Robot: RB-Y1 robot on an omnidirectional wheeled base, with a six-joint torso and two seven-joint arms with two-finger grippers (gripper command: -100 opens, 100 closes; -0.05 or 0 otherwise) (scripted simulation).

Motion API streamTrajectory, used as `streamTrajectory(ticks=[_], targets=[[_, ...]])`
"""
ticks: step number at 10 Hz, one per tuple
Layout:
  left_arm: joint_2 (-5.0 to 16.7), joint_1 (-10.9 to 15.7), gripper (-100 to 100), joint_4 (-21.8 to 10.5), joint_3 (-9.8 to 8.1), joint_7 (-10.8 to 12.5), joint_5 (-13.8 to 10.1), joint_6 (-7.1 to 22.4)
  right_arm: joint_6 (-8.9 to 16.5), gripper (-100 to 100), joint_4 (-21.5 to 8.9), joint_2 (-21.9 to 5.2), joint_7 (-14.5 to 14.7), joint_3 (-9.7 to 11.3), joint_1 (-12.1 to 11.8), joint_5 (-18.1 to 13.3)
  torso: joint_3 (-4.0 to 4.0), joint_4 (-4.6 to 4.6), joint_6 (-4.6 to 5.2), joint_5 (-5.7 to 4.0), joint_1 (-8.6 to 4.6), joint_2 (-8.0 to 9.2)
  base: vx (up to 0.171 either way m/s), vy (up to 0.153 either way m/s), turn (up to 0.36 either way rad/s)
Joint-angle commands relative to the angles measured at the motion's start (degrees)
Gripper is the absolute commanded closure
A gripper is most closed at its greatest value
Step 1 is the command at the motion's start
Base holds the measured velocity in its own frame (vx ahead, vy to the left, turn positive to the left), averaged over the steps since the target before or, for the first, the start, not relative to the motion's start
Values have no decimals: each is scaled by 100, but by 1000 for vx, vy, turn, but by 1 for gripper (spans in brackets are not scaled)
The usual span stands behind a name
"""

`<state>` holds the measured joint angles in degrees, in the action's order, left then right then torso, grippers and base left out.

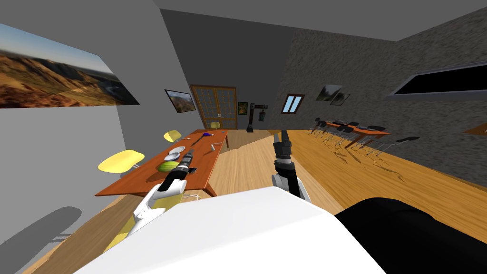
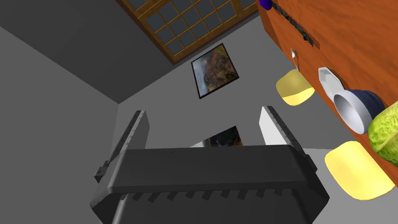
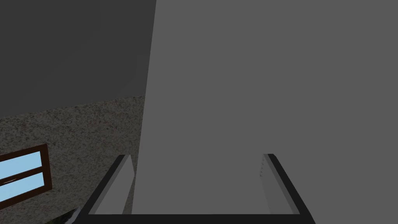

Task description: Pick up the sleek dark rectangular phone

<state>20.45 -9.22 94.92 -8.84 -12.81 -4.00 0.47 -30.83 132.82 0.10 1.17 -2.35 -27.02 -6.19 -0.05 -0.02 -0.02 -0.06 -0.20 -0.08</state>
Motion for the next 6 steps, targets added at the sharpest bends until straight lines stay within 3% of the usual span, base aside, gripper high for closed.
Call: streamTrajectory(ticks=[1, 6], targets=[[4, 118, -100, -251, -31, -86, 8, 250, 0, 0, 0, 0, 0, 0, 0, 0, 0, 0, 0, 0, 0, 0, 36, -59, -24], [224, 629, -100, -1161, -250, -447, -67, 1011, 0, 0, 0, 0, 0, 0, 0, 0, -2, -1, -2, 0, 5, -2, 50, -54, -24]])
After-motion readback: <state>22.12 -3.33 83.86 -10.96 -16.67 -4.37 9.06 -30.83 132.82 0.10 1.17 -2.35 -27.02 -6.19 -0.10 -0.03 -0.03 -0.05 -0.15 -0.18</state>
